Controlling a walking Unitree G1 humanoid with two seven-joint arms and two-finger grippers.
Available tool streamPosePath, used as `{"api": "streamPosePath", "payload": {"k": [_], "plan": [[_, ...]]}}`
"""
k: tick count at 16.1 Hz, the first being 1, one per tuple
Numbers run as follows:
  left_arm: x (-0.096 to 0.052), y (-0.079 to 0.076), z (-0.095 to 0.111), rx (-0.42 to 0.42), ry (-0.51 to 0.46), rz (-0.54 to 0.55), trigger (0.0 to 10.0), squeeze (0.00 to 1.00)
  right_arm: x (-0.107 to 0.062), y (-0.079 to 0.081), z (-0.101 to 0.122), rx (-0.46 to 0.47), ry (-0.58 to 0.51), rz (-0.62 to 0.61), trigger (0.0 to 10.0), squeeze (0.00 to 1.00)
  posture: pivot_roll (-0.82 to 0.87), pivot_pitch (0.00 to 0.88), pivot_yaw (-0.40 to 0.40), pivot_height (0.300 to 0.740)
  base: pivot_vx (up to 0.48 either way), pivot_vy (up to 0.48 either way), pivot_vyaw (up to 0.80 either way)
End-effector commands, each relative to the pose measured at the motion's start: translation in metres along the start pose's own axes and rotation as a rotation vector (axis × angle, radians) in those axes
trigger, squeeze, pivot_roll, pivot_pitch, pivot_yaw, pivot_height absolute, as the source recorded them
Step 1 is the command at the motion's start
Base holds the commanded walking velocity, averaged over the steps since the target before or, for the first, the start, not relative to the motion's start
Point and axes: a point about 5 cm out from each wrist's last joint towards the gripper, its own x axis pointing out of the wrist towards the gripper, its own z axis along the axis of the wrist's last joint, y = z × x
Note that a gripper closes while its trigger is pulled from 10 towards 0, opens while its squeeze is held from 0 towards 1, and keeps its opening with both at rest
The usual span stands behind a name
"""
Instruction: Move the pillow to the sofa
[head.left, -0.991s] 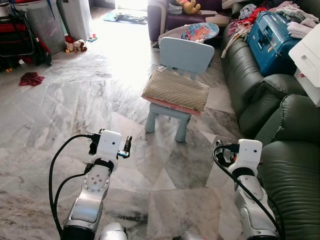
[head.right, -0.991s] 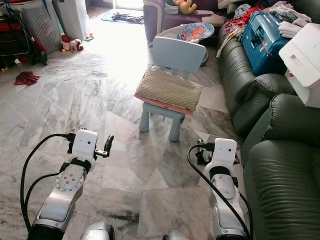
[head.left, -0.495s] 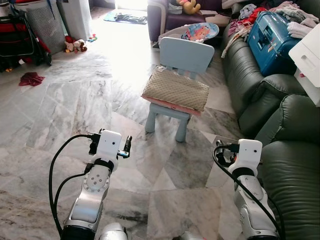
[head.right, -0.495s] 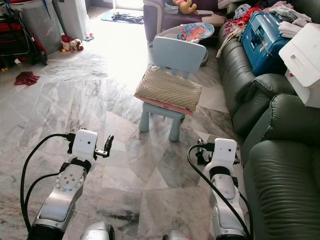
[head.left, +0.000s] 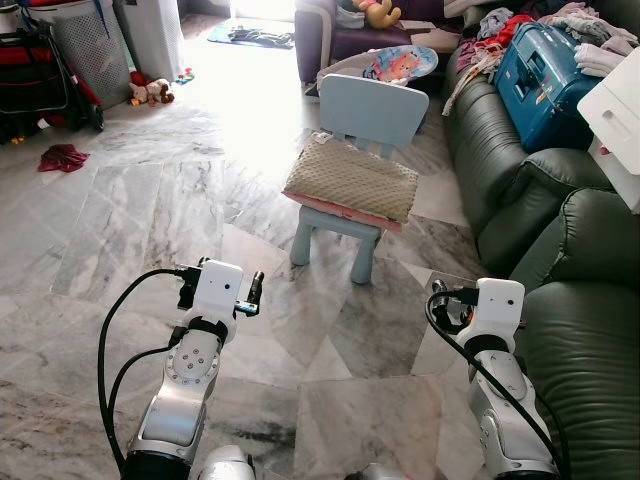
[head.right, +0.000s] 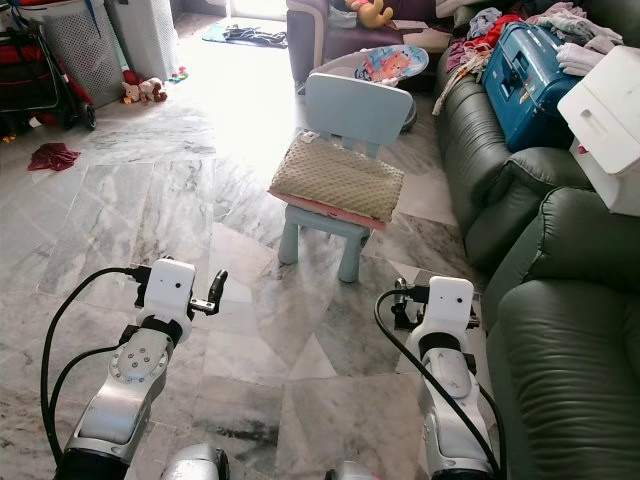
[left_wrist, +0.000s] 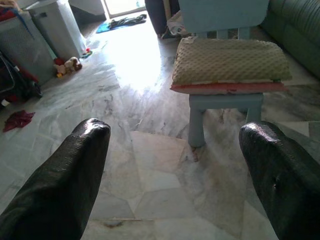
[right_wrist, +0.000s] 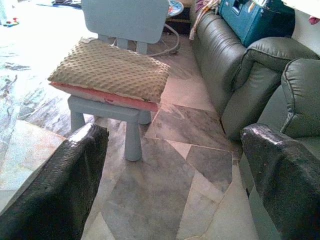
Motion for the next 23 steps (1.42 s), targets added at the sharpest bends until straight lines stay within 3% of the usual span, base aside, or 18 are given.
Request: {"api": "streamPosePath", "payload": {"k": [1,3,6,18,23], "plan": [[-0.001,0.000,0.003,0.003,-0.008,-0.002,10.0,0.00,0.000,-0.002,0.003,-0.004,-0.006,-0.006,10.0,0.00,0.04,0.000,-0.048,0.740,0.000,0.000,0.00],[-0.002,0.001,0.003,0.013,-0.012,-0.002,10.0,0.00,-0.001,-0.002,0.003,0.002,-0.008,-0.004,10.0,0.00,0.00,0.000,0.000,0.740,0.000,0.000,0.00],[0.018,0.002,0.029,0.013,-0.065,-0.048,10.0,0.00,-0.008,-0.014,0.009,0.070,-0.026,-0.051,10.0,0.00,-0.01,0.000,-0.022,0.740,0.000,0.000,0.00],[0.019,0.002,0.031,0.000,-0.055,-0.046,10.0,0.00,-0.012,-0.016,0.014,0.086,-0.035,-0.084,10.0,0.00,-0.03,0.000,0.012,0.740,0.000,0.000,0.00],[0.028,-0.011,0.039,0.006,-0.072,-0.120,10.0,0.00,-0.020,-0.022,0.014,0.103,-0.041,-0.139,10.0,0.00,-0.09,0.000,0.065,0.740,0.000,0.000,0.00]]}}
